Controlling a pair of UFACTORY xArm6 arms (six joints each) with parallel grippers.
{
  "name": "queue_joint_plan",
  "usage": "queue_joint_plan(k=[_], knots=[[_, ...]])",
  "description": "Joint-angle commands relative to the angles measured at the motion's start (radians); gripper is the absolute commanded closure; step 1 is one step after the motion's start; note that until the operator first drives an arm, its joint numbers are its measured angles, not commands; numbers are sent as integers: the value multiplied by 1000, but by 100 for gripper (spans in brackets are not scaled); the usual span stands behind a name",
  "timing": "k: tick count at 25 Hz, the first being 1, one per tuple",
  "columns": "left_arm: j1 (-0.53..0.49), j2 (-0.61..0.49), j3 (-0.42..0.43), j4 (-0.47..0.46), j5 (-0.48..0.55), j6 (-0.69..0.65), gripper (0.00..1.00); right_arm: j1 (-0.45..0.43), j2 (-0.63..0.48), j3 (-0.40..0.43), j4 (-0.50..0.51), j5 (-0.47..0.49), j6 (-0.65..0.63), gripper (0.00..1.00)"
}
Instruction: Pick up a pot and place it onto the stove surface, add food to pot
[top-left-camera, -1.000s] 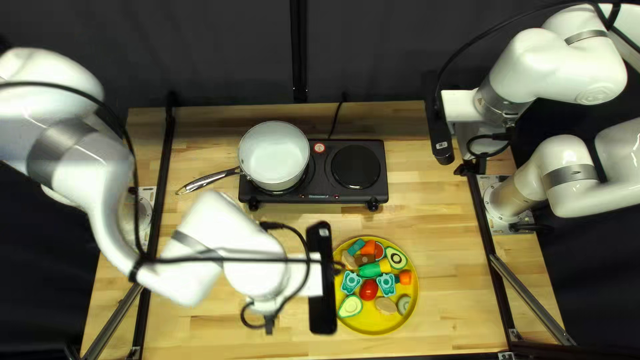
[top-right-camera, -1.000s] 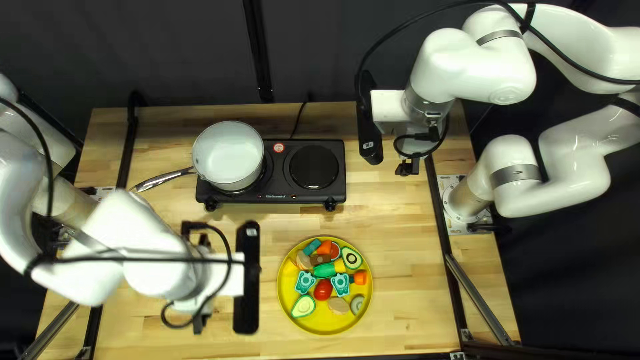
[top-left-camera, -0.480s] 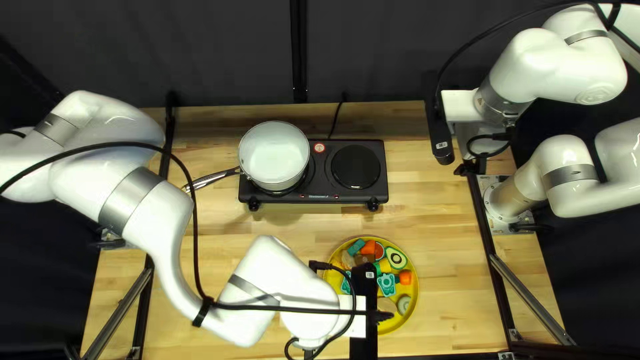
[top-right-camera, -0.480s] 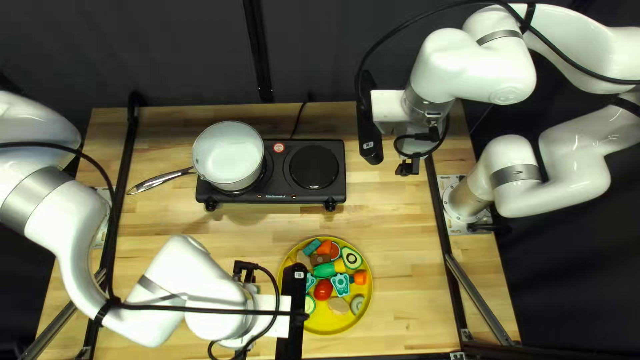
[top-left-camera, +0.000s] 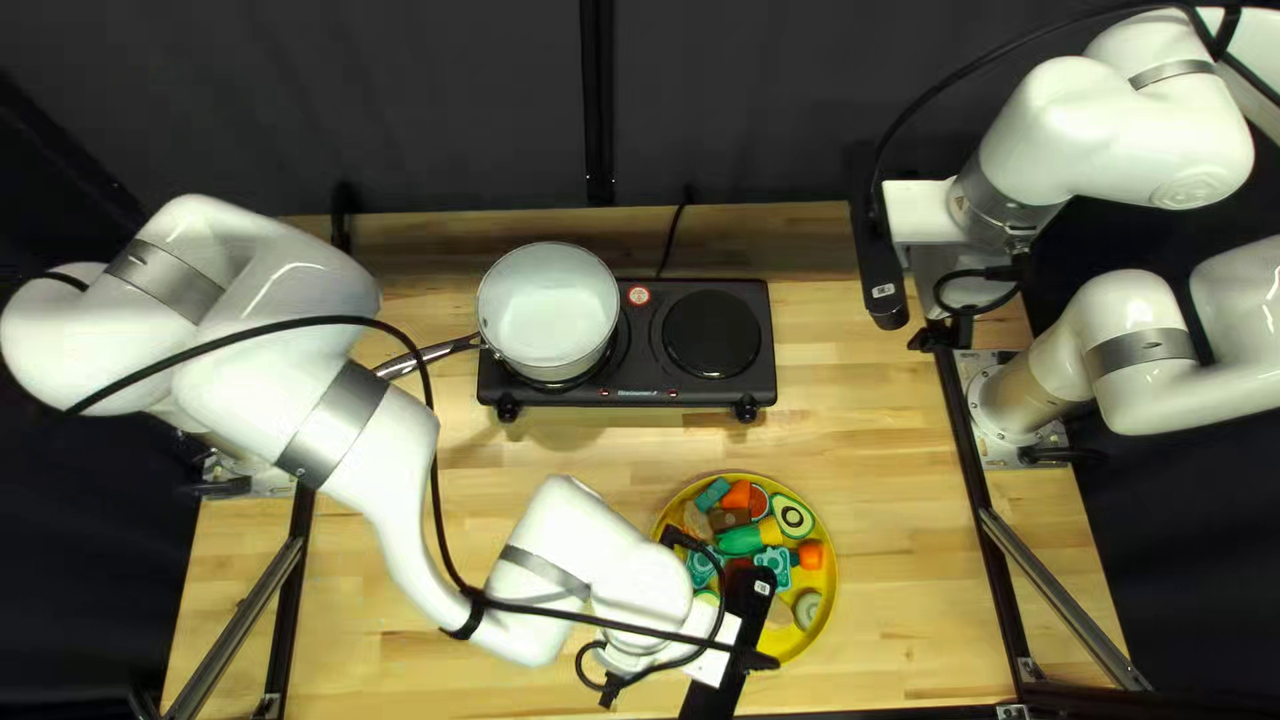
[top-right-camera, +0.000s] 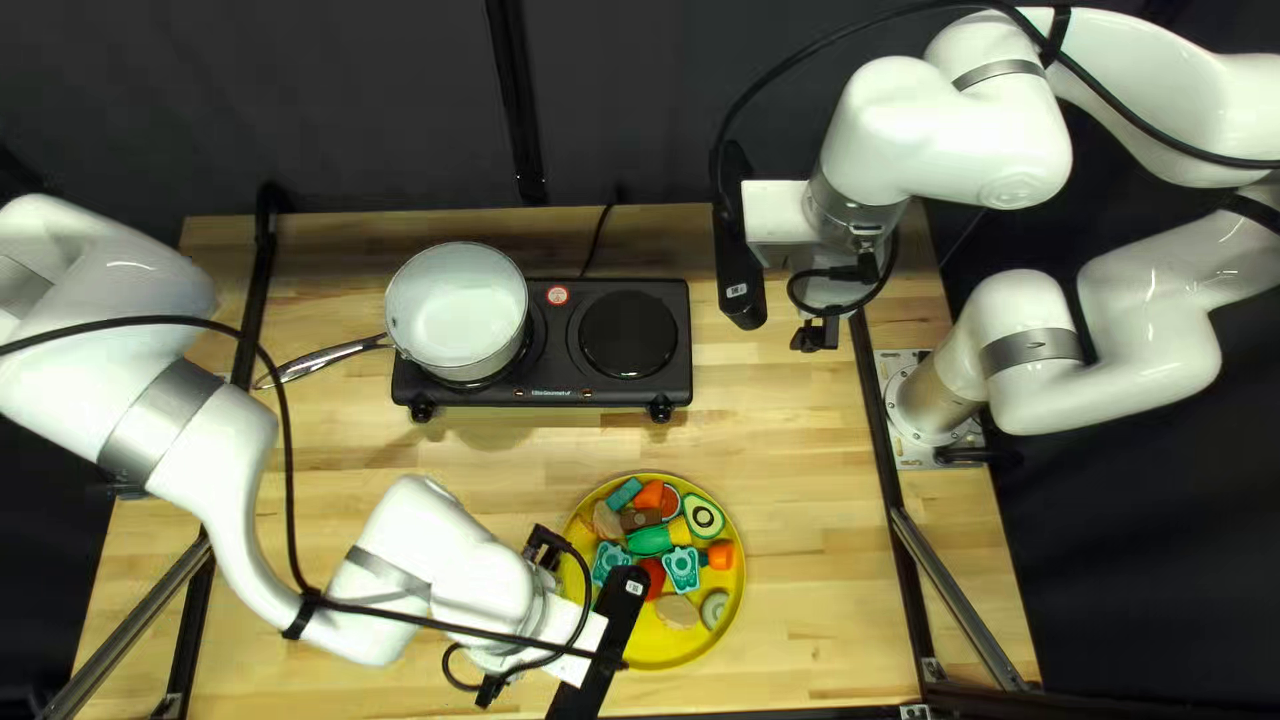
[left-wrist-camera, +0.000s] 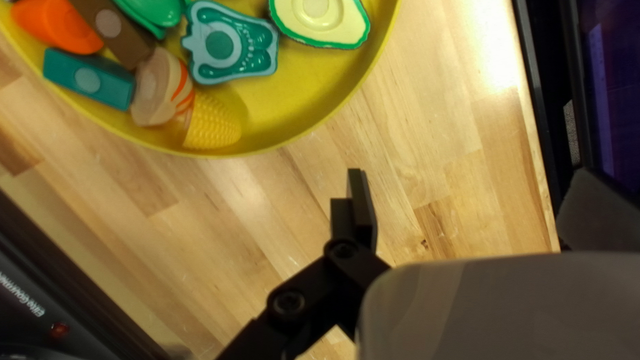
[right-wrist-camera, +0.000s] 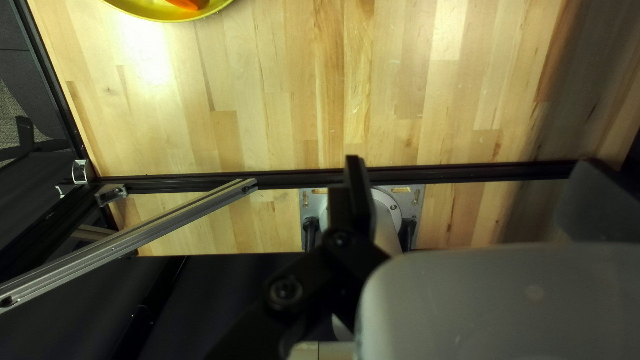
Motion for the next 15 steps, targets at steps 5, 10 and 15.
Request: queue_joint_plan(k=[5,10,15], knots=[[19,148,-181,67,72,170,0,0,0,0,0,0,0,0],[11,172,-149,88,21,217,0,0,0,0,0,0,0,0],[20,136,-41,111,-61,219,100,0,0,0,0,0,0,0]])
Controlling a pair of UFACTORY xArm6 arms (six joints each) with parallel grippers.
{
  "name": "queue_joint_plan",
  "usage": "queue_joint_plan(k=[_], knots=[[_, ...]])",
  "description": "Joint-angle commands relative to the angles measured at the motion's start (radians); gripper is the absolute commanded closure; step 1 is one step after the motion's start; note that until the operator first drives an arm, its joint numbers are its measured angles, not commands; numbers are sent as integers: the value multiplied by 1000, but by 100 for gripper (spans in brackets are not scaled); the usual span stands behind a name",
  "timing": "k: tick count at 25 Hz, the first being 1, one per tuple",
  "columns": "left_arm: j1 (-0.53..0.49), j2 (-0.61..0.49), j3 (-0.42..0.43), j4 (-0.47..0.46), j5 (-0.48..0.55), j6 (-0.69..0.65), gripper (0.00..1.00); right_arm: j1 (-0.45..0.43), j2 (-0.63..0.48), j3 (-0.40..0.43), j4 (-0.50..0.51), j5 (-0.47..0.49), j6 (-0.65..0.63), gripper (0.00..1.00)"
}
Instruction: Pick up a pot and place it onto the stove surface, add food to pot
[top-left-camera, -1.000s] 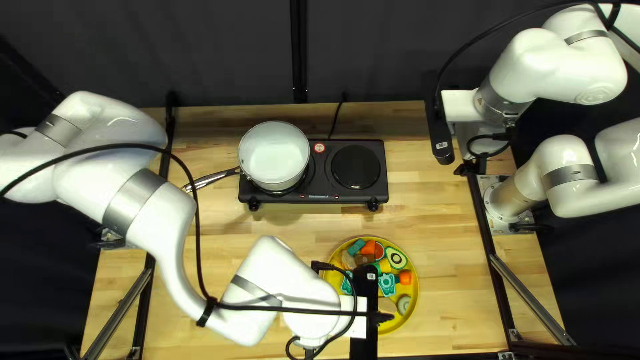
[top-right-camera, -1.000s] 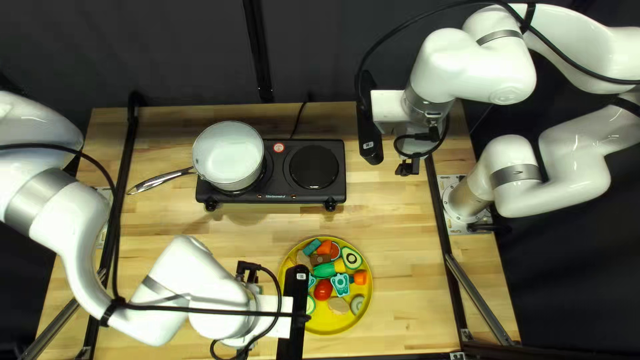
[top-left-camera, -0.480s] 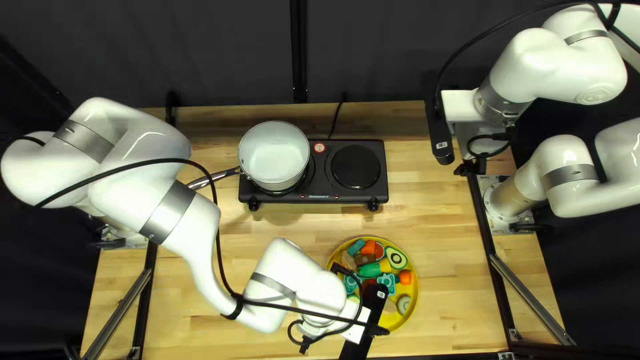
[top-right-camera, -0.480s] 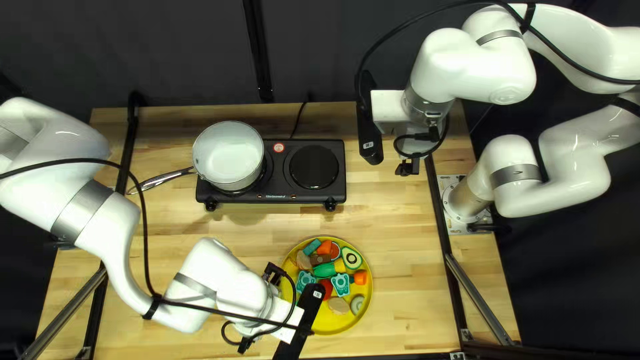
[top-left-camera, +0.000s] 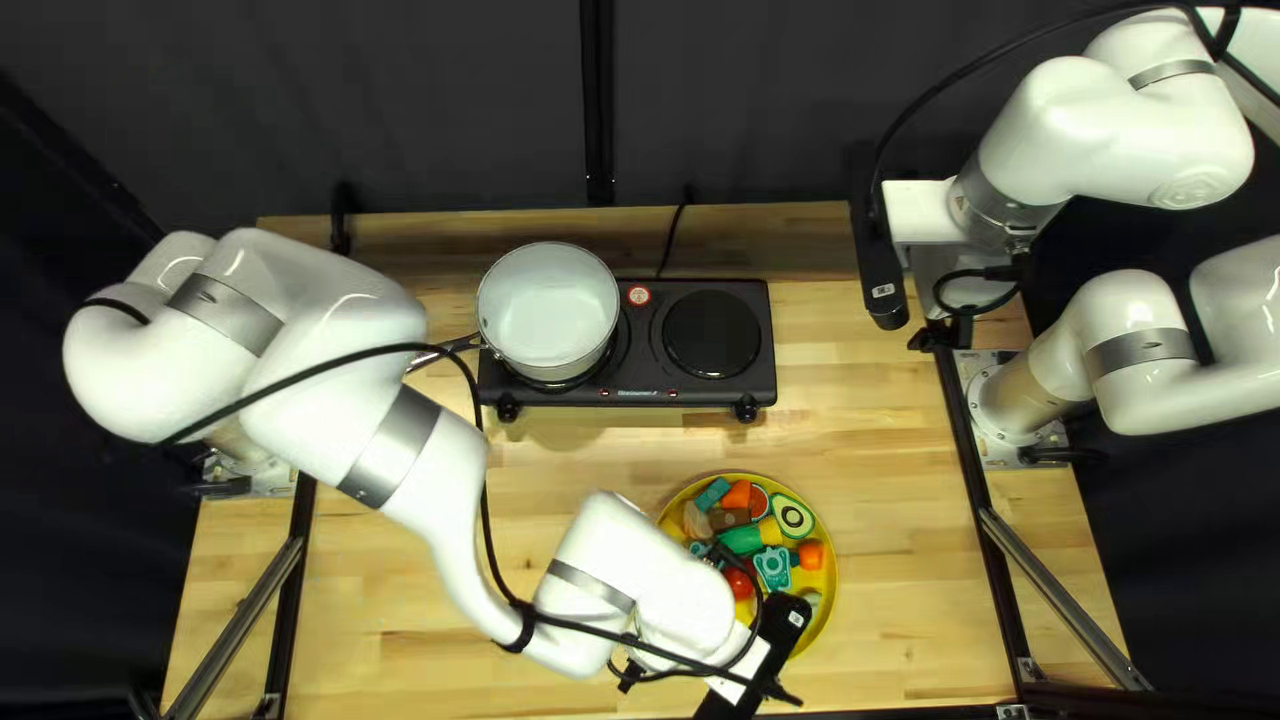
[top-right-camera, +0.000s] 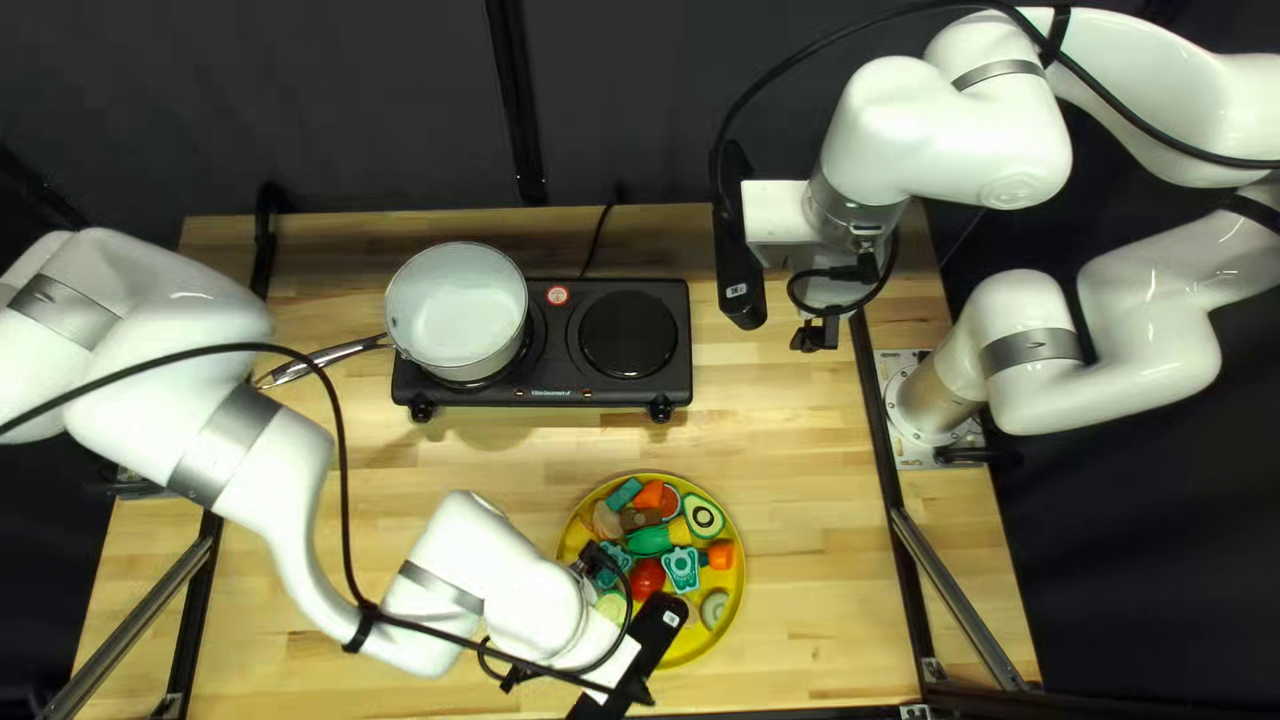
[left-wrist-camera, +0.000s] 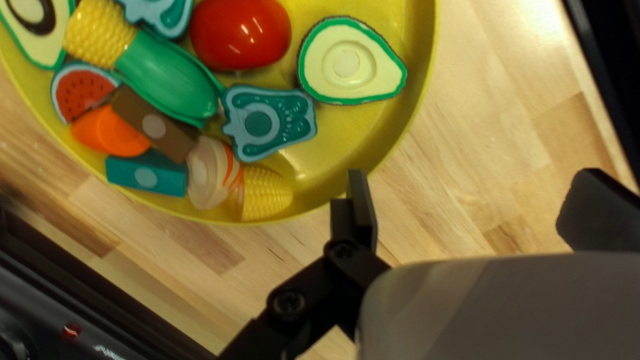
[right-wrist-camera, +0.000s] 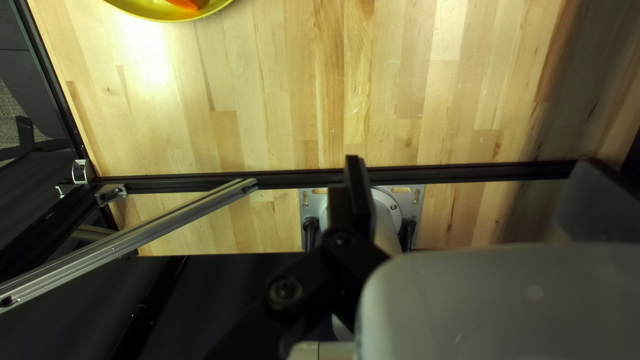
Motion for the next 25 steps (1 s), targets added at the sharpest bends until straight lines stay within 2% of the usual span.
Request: queue_joint_plan(k=[1,7,13,19,25], knots=[[10,-17,69,20,-69,4,100,0,0,0,0,0,0,0],[19,-14,113,28,-137,24,100,0,0,0,0,0,0,0],[18,-22,120,42,-140,28,100,0,0,0,0,0,0,0],[32,15,71,52,-129,55,100,0,0,0,0,0,0,0],[42,11,113,57,-183,72,100,0,0,0,0,0,0,0]])
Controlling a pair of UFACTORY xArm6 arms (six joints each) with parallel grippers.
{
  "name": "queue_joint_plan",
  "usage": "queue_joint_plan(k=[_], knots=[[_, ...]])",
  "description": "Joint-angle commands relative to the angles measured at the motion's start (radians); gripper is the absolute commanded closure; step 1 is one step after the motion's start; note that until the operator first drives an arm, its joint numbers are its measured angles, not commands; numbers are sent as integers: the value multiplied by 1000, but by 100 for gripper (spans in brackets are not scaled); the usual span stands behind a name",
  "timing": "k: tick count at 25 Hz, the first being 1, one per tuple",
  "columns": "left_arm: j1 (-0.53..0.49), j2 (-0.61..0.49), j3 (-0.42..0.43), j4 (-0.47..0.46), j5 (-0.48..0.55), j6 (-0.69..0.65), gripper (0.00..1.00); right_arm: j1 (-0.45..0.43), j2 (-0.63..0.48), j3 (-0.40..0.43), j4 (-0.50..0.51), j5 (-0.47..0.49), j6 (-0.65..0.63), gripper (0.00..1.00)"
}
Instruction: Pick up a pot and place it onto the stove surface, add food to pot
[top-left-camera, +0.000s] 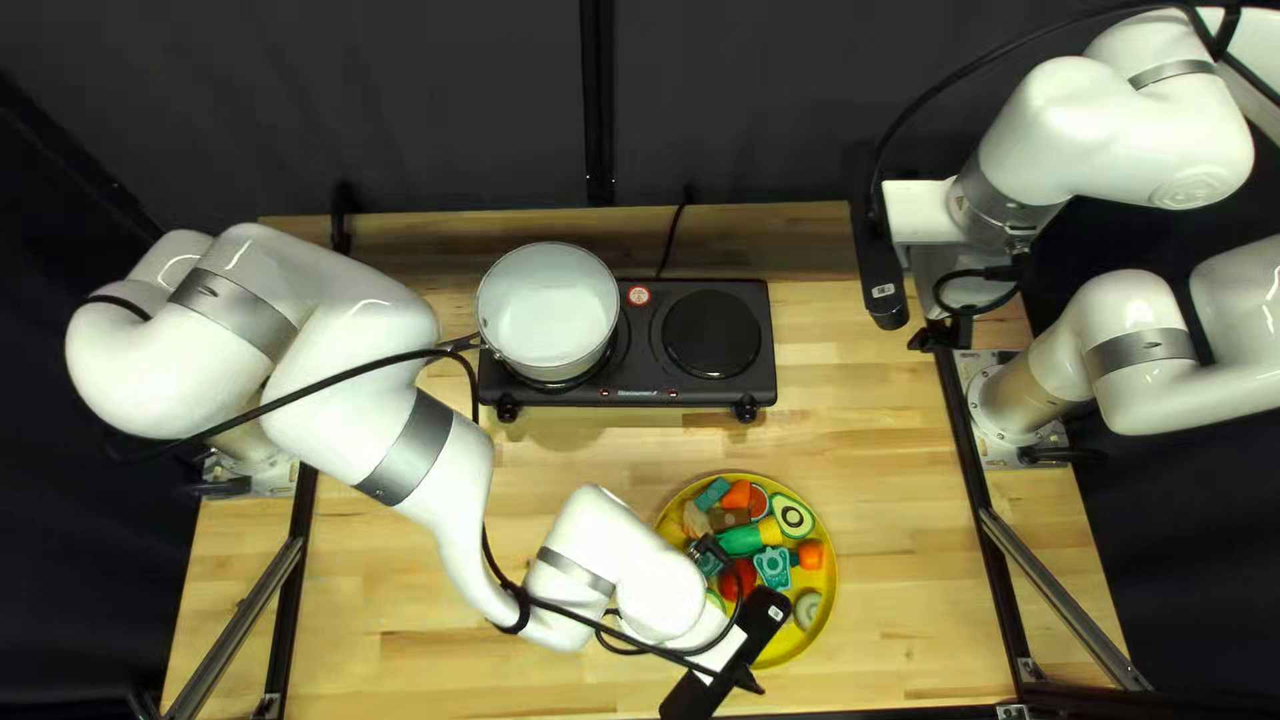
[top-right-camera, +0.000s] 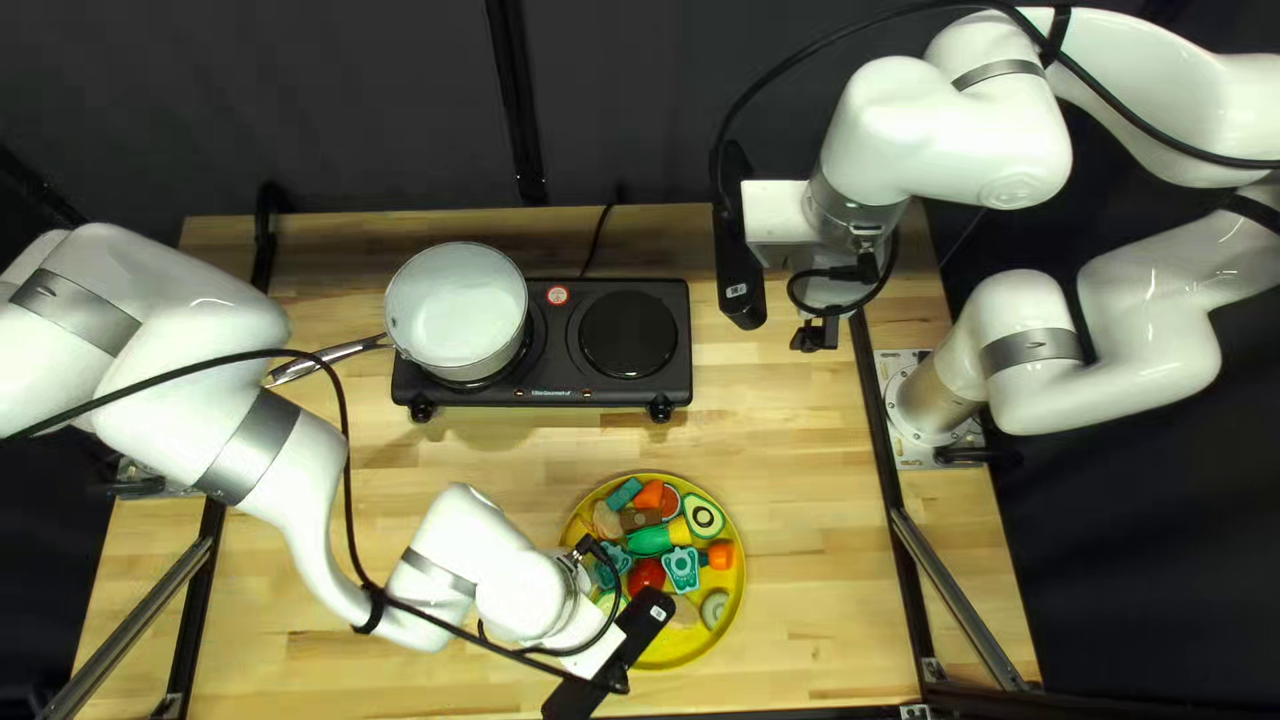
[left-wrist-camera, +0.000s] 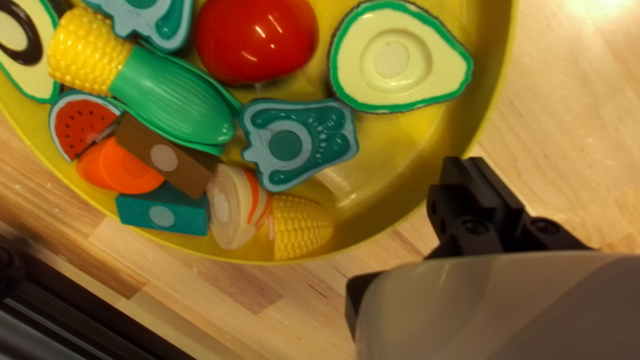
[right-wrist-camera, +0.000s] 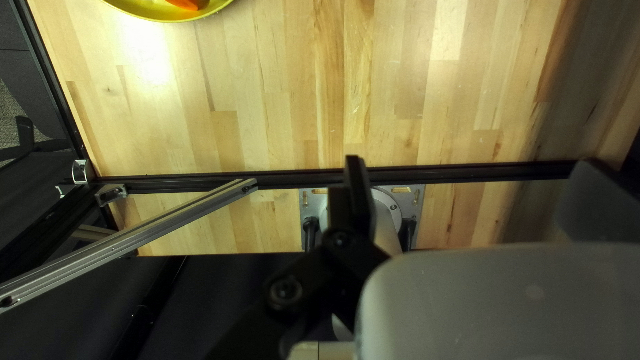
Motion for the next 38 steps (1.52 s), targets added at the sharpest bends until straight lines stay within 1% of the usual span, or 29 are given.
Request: queue_joint_plan(k=[1,9,16,24,28,32,38], knots=[[2,-10,25,6,-24,4,100,0,0,0,0,0,0,0],[7,-15,63,8,-64,9,100,0,0,0,0,0,0,0],[5,-11,38,15,-51,21,100,0,0,0,0,0,0,0],[9,-3,65,4,-97,29,100,0,0,0,0,0,0,0],[11,-21,92,1,-103,30,100,0,0,0,0,0,0,0],[14,-53,156,2,-130,13,100,0,0,0,0,0,0,0],[11,-93,224,11,-147,-25,100,0,0,0,0,0,0,0]])
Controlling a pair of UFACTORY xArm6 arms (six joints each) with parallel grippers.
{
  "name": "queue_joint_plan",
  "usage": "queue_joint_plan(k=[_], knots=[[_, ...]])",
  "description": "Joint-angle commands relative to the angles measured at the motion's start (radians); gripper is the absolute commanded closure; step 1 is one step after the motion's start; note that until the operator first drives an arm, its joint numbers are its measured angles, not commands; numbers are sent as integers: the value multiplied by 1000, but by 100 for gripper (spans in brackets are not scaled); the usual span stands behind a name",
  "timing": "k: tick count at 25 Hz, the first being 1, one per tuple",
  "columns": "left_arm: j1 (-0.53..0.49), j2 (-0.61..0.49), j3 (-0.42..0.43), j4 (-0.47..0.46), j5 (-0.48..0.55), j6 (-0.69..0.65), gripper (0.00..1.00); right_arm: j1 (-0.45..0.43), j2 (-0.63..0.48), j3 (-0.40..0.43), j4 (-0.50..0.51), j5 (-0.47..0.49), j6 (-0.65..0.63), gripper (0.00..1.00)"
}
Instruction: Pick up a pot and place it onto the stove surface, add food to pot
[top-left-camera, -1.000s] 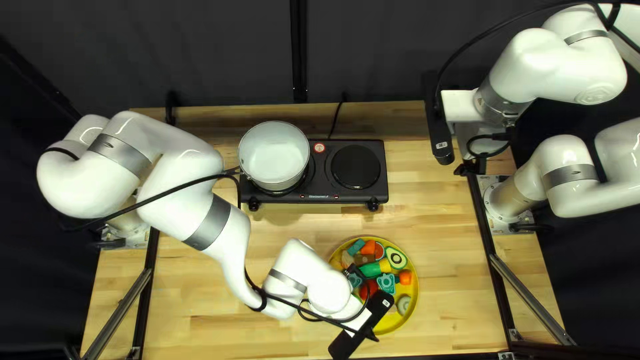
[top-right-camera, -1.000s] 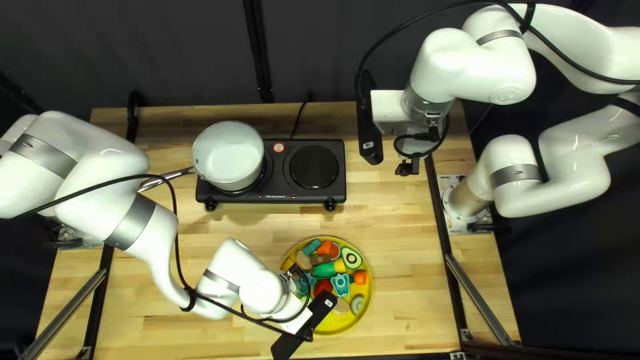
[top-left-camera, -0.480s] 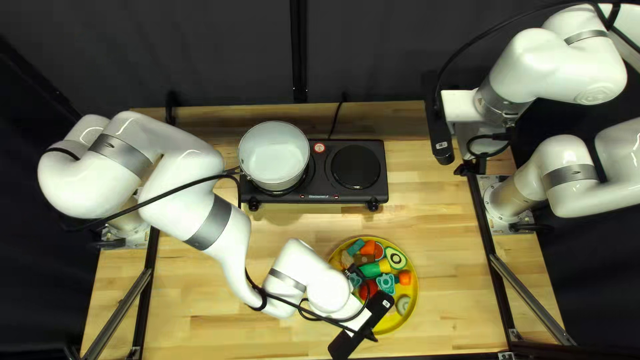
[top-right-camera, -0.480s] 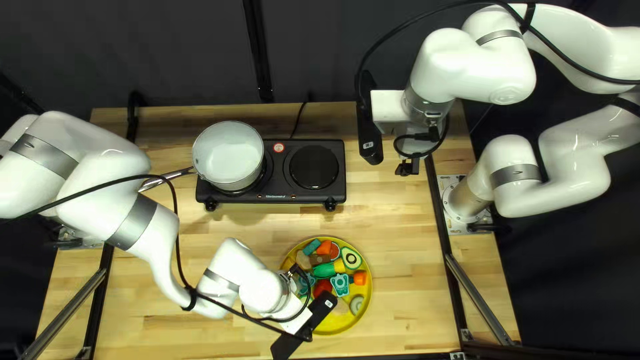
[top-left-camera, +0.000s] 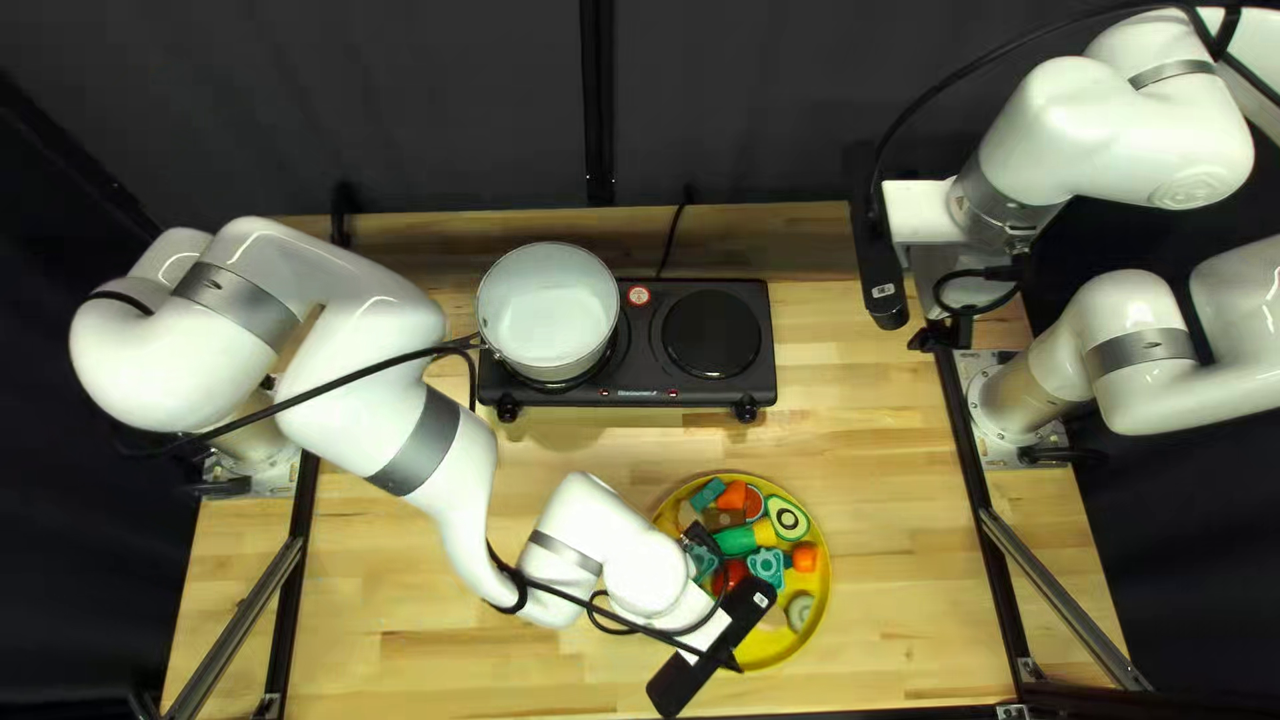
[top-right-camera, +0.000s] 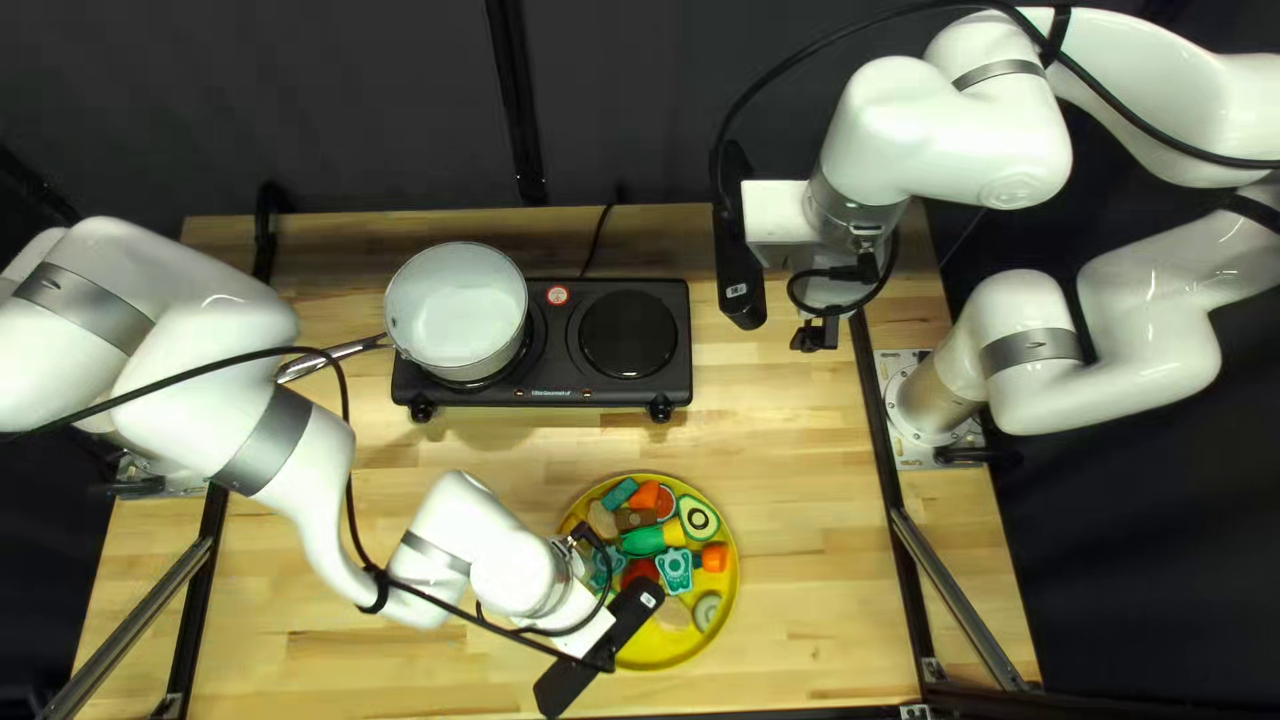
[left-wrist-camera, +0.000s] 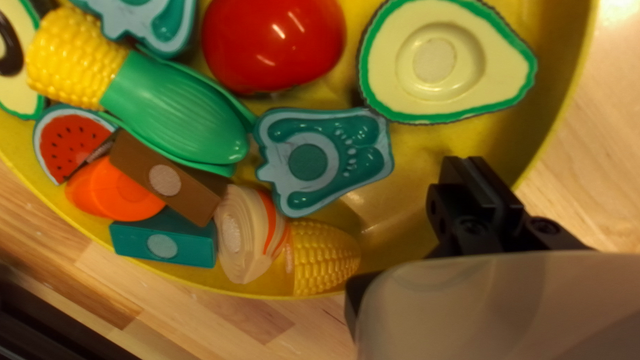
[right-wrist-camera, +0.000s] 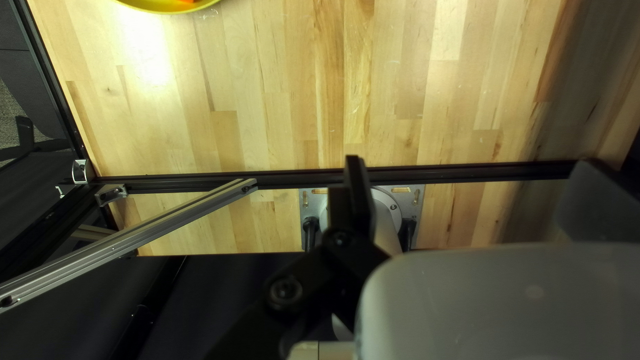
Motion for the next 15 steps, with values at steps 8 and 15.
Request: queue_joint_plan(k=[8,15], knots=[[-23,-130,194,46,-25,-139,100,0,0,0,0,0,0,0],[-74,-288,299,94,71,-261,100,0,0,0,0,0,0,0]])
